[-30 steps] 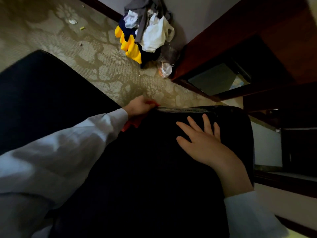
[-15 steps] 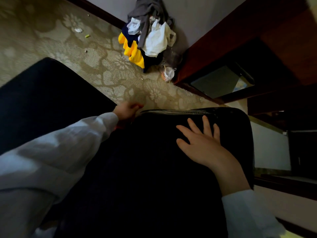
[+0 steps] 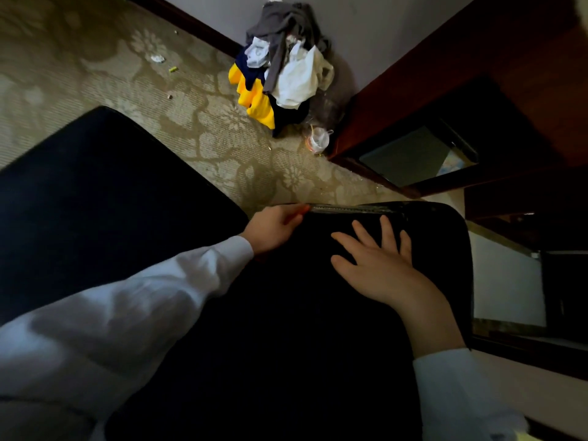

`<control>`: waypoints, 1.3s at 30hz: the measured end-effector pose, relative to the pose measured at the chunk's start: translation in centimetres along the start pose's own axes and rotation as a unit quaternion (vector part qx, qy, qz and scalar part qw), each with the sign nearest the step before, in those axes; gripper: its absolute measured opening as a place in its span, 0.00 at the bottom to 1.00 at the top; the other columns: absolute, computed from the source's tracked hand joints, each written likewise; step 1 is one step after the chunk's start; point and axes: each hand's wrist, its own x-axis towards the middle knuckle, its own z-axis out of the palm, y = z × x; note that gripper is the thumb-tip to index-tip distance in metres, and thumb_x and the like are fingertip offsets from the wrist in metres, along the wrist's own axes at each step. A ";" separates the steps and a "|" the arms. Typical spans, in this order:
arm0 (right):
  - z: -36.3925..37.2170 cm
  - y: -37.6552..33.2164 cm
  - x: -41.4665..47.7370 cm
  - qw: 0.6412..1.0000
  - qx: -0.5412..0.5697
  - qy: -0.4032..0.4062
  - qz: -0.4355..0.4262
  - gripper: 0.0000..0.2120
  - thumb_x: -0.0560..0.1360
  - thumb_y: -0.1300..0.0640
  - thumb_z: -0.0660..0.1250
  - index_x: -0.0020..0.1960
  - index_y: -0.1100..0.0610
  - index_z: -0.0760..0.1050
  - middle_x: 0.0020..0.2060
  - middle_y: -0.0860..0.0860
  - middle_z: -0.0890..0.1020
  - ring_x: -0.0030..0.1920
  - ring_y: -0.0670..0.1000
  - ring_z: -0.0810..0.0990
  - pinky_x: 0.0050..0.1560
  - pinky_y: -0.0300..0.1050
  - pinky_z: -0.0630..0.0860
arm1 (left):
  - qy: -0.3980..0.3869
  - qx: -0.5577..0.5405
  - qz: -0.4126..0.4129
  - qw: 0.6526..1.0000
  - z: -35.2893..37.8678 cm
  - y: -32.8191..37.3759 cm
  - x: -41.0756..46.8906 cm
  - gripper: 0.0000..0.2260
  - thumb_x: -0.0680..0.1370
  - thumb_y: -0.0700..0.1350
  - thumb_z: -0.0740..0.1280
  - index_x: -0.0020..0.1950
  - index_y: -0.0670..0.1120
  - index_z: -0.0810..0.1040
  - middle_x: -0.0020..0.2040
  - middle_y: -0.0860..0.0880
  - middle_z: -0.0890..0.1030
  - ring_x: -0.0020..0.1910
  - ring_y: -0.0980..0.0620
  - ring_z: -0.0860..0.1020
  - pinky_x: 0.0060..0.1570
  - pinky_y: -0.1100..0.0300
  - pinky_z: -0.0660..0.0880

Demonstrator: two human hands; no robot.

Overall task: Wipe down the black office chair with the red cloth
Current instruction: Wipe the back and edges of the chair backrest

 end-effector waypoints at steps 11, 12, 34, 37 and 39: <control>0.3 0.2 -0.1 1.000 0.004 0.012 -0.012 0.23 0.81 0.43 0.47 0.75 0.41 0.50 0.76 0.46 0.41 0.72 0.56 0.26 0.68 0.56 0.27 | 0.159 0.015 -0.142 0.977 -0.6 -2.9 0.7 0.15 0.80 0.48 0.60 0.66 0.51 0.74 0.64 0.44 0.75 0.61 0.42 0.75 0.60 0.53 0.71; 0.3 0.2 0.0 1.000 0.007 0.014 -0.013 0.23 0.81 0.43 0.47 0.75 0.41 0.49 0.76 0.46 0.41 0.72 0.56 0.27 0.68 0.56 0.27 | 0.138 0.029 -0.176 0.974 -0.9 -3.7 1.4 0.15 0.79 0.48 0.60 0.65 0.50 0.74 0.63 0.42 0.74 0.60 0.41 0.75 0.61 0.52 0.71; -0.2 0.4 -0.2 1.000 0.003 0.018 -0.025 0.23 0.81 0.45 0.46 0.76 0.45 0.51 0.77 0.46 0.46 0.74 0.55 0.31 0.70 0.56 0.29 | -0.060 -0.060 0.149 0.985 -0.4 9.1 0.9 0.13 0.80 0.40 0.61 0.62 0.48 0.78 0.60 0.50 0.79 0.61 0.54 0.75 0.60 0.65 0.68; 0.1 0.4 -0.3 0.999 0.004 0.033 -0.032 0.23 0.81 0.45 0.46 0.75 0.44 0.51 0.77 0.46 0.47 0.74 0.55 0.32 0.70 0.56 0.29 | -0.024 -0.162 0.146 0.976 -1.4 9.8 0.6 0.12 0.80 0.37 0.59 0.59 0.46 0.79 0.56 0.47 0.81 0.52 0.52 0.78 0.54 0.62 0.72; 0.1 0.6 -0.4 0.999 -0.008 0.025 -0.037 0.23 0.81 0.45 0.47 0.76 0.44 0.50 0.77 0.46 0.45 0.74 0.55 0.32 0.70 0.56 0.29 | 0.062 -0.171 0.088 0.979 -2.1 9.0 0.9 0.12 0.80 0.39 0.59 0.58 0.47 0.79 0.54 0.45 0.82 0.47 0.45 0.78 0.46 0.58 0.72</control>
